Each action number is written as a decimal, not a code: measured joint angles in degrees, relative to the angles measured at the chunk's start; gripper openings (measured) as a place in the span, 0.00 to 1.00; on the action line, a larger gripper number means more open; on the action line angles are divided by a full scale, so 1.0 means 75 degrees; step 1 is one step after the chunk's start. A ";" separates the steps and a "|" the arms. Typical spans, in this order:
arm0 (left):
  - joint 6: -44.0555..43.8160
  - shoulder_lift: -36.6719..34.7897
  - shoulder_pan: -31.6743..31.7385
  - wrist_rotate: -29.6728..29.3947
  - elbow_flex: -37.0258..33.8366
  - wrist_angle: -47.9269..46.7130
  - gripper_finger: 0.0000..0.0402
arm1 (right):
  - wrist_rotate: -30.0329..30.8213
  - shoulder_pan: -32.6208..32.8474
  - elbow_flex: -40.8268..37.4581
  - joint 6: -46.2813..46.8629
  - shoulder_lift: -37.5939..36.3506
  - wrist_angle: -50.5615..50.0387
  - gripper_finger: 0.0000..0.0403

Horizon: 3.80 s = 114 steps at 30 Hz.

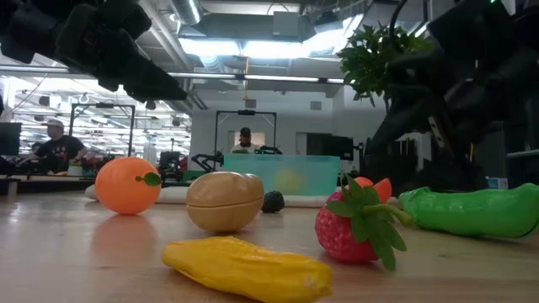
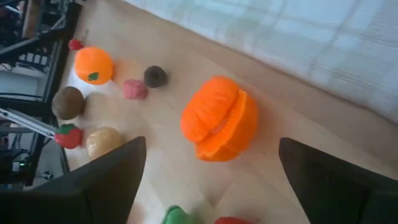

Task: Pick and placing Produce into tupperware
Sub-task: Put the orange pumpkin into the green bin

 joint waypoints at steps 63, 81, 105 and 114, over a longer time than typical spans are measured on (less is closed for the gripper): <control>0.0001 0.0000 -0.0002 0.0001 -0.0003 -0.0604 0.54 | 0.0047 -0.0329 0.1055 0.0807 0.1781 0.0299 0.91; 0.0001 0.0000 -0.0002 0.0002 -0.0003 -0.0643 0.55 | 0.0021 -0.0335 0.1029 0.0761 0.1810 0.0185 0.56; 0.0000 0.0000 0.0000 0.0002 -0.0003 -0.0638 0.55 | -0.0091 -0.0350 0.1005 -0.0022 0.1810 0.2044 0.38; 0.0000 0.0000 -0.0001 0.0001 -0.0003 -0.0650 0.54 | -0.0229 -0.0787 0.1014 -0.1728 0.1058 0.2704 0.38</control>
